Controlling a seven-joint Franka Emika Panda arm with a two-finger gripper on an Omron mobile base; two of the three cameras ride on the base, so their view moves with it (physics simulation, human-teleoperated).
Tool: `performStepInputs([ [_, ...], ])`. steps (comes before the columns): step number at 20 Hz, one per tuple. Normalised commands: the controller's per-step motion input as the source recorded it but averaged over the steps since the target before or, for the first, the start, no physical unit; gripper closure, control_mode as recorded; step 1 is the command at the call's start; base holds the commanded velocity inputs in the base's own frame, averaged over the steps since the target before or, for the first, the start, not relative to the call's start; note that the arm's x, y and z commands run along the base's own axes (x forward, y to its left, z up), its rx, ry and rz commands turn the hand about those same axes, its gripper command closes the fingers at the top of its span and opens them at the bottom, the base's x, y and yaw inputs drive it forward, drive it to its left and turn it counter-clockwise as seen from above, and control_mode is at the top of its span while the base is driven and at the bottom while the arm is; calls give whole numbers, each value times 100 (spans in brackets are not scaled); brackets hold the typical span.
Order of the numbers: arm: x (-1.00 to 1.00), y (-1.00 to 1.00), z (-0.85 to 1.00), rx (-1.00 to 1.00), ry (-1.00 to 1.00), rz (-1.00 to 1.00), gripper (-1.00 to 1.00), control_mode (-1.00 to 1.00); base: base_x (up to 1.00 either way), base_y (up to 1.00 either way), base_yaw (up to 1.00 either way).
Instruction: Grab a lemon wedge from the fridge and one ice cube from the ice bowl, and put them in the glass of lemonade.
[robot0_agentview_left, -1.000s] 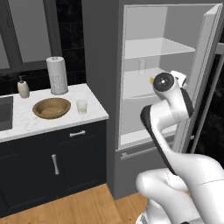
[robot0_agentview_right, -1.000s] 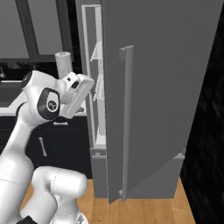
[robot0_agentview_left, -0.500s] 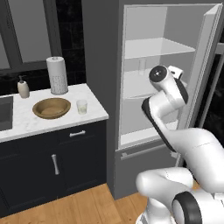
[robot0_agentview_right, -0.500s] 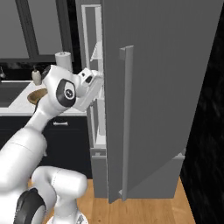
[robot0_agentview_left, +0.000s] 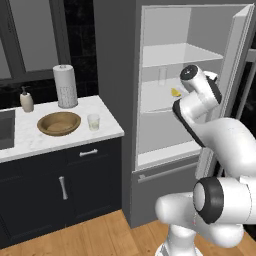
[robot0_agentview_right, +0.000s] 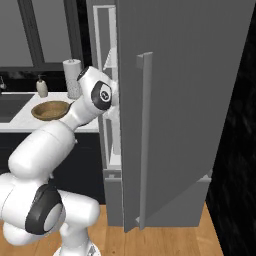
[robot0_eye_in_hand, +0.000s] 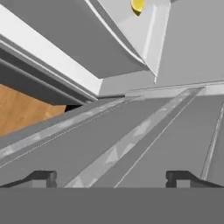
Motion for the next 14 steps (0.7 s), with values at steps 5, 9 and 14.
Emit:
performStepInputs([
  [5, -87, -100, -8, 0, 1, -25, -100, -100, 0, 0, 0],
  [9, -88, -100, -11, 0, 0, -25, -100, -100, 0, 0, 0],
  [14, -36, -84, -9, 1, -7, -11, -100, -100, 0, 0, 0],
])
